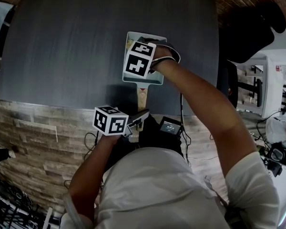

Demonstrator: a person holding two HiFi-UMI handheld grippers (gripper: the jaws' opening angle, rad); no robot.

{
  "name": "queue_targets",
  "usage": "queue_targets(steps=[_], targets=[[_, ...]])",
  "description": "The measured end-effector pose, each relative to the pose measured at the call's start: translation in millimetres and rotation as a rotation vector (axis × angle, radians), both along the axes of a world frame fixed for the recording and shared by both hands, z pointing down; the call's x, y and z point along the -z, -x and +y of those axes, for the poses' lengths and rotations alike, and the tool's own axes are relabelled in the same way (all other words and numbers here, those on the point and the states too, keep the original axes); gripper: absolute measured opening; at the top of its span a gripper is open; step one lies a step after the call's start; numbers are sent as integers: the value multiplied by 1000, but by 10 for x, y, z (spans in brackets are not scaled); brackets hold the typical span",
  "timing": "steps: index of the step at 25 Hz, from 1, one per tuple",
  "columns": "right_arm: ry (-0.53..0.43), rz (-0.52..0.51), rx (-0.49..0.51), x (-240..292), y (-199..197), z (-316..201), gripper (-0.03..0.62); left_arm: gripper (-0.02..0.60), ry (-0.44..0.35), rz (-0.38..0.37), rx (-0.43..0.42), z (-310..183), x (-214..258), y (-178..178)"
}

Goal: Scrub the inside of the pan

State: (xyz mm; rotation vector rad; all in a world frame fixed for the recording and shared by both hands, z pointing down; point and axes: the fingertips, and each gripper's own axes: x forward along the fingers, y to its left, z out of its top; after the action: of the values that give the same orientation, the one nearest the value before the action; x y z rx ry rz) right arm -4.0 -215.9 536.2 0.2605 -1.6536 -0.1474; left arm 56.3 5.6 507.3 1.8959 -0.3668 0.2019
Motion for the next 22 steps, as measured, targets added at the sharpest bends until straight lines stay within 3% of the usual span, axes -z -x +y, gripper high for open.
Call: queue_targets(steps=[22], targets=[[258,17,203,-22,48,866,46,150,-3,2,-11,-1,-14,-26]])
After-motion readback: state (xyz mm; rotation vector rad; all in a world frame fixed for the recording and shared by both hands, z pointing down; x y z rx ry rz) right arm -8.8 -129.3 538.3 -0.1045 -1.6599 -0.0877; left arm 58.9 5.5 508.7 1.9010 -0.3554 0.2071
